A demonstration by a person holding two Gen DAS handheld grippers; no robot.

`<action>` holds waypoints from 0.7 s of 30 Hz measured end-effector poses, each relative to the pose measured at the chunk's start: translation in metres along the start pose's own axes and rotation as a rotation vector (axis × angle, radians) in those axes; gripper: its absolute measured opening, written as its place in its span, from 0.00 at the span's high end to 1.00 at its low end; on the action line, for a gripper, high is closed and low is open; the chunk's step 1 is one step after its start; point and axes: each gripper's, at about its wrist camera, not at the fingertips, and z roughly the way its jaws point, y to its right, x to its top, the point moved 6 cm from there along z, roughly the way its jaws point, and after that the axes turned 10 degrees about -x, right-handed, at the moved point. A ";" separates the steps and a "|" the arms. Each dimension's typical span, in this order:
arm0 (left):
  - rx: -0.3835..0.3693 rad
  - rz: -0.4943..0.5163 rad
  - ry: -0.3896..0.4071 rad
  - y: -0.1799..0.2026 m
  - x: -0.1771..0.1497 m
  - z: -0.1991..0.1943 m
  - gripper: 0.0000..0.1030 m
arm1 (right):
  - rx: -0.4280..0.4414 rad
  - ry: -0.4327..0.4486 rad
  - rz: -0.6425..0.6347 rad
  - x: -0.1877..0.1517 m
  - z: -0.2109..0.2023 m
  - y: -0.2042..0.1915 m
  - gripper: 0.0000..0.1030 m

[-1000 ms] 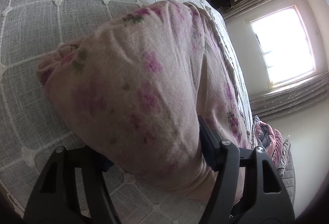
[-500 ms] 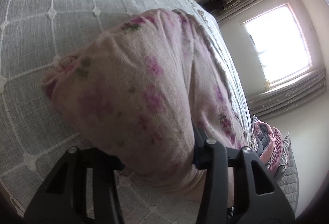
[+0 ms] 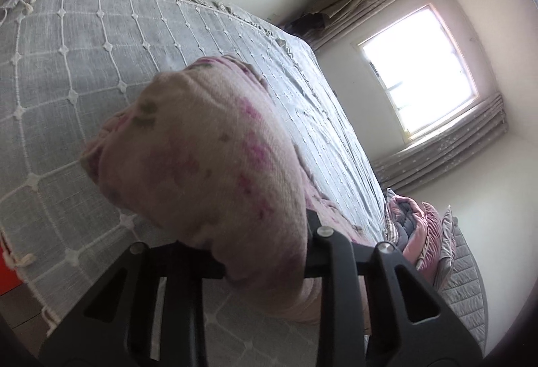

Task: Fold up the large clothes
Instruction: 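Lift the jacket bundle with both grippers and set it at the bed's head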

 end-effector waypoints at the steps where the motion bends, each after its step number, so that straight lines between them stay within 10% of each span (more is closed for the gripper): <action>1: -0.004 -0.006 -0.006 0.001 0.001 -0.007 0.72 | 0.004 -0.006 -0.001 -0.002 -0.007 -0.001 0.78; 10: -0.025 0.013 -0.036 0.012 0.041 -0.049 0.72 | -0.034 -0.028 -0.131 0.004 -0.042 -0.074 0.80; 17: -0.030 -0.003 0.090 0.001 0.144 -0.096 0.73 | -0.049 -0.008 -0.432 0.020 -0.016 -0.252 0.82; 21: 0.002 0.024 0.250 -0.004 0.213 -0.151 0.73 | 0.080 -0.032 -0.584 0.010 0.026 -0.385 0.82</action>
